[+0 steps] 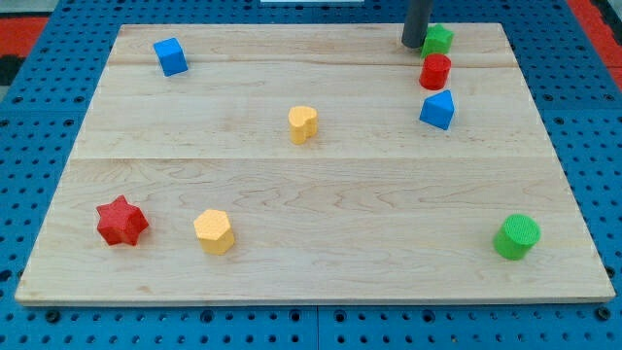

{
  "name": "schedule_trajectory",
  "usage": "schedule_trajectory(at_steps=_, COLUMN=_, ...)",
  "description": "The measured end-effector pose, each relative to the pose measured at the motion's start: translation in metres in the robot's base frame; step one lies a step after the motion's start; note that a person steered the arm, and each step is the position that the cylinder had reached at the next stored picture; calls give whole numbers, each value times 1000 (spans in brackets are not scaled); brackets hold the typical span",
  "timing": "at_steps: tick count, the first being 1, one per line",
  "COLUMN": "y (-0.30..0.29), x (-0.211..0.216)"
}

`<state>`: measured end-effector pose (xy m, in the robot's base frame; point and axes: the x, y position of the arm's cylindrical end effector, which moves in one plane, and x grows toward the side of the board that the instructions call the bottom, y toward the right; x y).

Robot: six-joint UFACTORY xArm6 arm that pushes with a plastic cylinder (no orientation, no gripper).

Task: Push the yellow heart towards center right

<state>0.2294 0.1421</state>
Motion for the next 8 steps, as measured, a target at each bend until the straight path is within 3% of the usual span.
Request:
schedule_trajectory(at_steps=2, y=-91, x=51)
schedule_trajectory(at_steps=3, y=-145, x=113)
schedule_trajectory(at_steps=4, y=-151, x=121)
schedule_trajectory(at_steps=6, y=-156, x=180)
schedule_trajectory(at_steps=8, y=-203, x=219)
